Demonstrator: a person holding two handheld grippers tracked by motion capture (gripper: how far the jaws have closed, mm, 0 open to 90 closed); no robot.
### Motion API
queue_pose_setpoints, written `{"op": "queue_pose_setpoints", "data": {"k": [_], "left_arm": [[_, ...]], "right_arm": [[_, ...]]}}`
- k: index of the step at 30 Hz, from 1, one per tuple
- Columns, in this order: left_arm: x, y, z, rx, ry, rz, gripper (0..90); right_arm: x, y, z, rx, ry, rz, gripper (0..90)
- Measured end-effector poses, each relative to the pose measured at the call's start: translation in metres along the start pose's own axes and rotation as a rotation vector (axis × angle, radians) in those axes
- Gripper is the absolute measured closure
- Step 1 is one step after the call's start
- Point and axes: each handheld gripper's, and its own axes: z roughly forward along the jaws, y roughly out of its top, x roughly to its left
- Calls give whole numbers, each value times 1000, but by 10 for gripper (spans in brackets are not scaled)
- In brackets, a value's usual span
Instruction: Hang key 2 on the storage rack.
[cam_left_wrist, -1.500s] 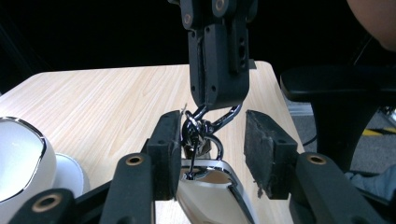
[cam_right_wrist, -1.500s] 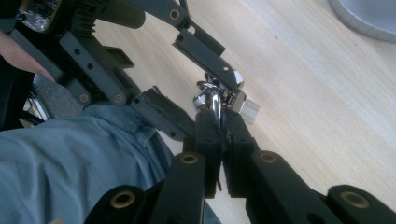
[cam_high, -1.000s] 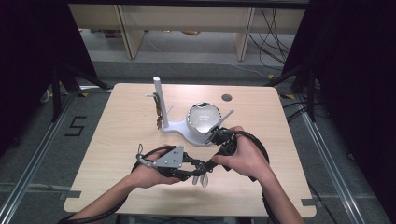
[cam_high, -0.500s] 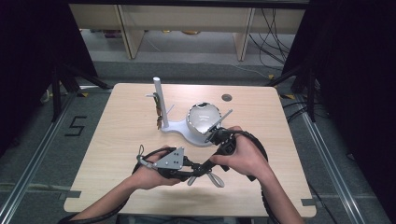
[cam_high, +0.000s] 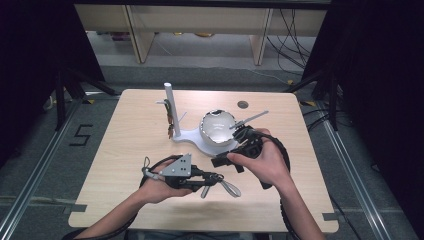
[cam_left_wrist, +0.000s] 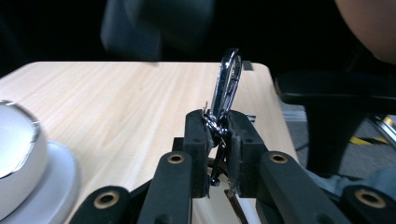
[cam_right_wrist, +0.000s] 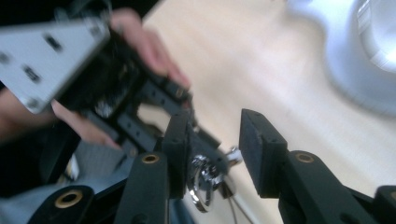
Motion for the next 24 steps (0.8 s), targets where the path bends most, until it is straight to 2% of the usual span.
{"op": "queue_pose_setpoints", "data": {"k": [1, 3, 5, 6, 7, 11, 15, 17, 23, 24], "left_arm": [[1, -1, -2, -5, 11, -6, 790], [2, -2, -8, -8, 37, -22, 790], [3, -4, -13, -30, 64, -49, 790], [4, -5, -16, -30, 77, -56, 790], [4, -7, -21, -34, 99, -65, 790], [7, -12, -38, -33, 168, -79, 790], [11, -18, -54, -49, 231, -99, 790], [13, -22, -62, -41, 264, -98, 790], [17, -33, -84, -45, 351, -130, 790], [18, -35, -89, -57, 368, -136, 790]], "right_arm": [[-2, -1, -3, -55, 19, -19, 631], [-2, -3, -10, -123, 0, -4, 612], [-6, -6, -16, -181, -33, -11, 606], [-8, -8, -18, -207, -49, -14, 605], [-9, -11, -20, -223, -43, 7, 605], [-18, -23, -24, -297, -60, 37, 595], [-28, -33, -25, -345, -75, 60, 579], [-31, -37, -25, -360, -89, 76, 569], [-43, -46, -23, -386, -130, 54, 560], [-43, -47, -23, -388, -134, 77, 559]]}}
